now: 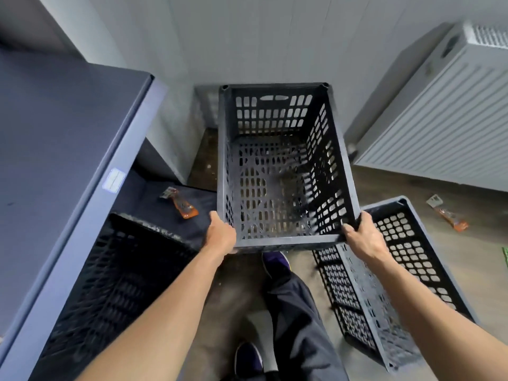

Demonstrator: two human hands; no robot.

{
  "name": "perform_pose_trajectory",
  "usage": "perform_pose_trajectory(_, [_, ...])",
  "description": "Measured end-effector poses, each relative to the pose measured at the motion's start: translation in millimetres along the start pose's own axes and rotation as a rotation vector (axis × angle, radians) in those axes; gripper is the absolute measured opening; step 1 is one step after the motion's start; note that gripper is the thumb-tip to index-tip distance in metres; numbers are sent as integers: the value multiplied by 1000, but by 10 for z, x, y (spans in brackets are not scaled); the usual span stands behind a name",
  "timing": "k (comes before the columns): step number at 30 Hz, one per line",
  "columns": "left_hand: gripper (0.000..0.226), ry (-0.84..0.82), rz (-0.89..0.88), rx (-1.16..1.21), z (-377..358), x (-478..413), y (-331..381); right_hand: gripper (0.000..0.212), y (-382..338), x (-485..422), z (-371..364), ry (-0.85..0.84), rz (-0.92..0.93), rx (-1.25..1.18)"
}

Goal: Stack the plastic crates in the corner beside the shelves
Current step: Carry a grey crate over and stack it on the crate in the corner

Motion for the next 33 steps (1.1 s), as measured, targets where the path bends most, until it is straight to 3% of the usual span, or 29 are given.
perform_pose_trajectory(2, [46,46,46,107,-47,-132,19,26,-221,-127,14,5,49,-76])
perform_pose_trajectory(8, [28,184,-28,-43,-89,-293,47,33,-570,-332,161,7,120,-132])
perform_pose_trajectory(13, [54,190,103,8,-33,-527,3,48,-505,-419,148,-94,80,-180])
perform_pose_trajectory(17, [34,255,71,67,-18,-642,136,61,-520,-574,146,-102,25,-191])
perform_pose_trajectory(23, [39,297,172,74,-150,-590,226,52,-717,-881,273,-181,28,-174])
perform_pose_trajectory(28, [19,318,128,70,-139,-558,387,52,-734,-904,303,-246,13,-192])
perform_pose_trajectory(33, [39,304,231,10,-115,-595,429,38,-748,-1000,321,-289,-51,-88])
Point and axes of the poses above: each hand's wrist, its own x-axis away from the middle knuckle, its own z-axis out of the back of the hand, y = z × x, the point moved 10 cm from there along -x, towards the middle knuckle, and after that the axes turned 12 degrees about -z, right-handed, at the moved point
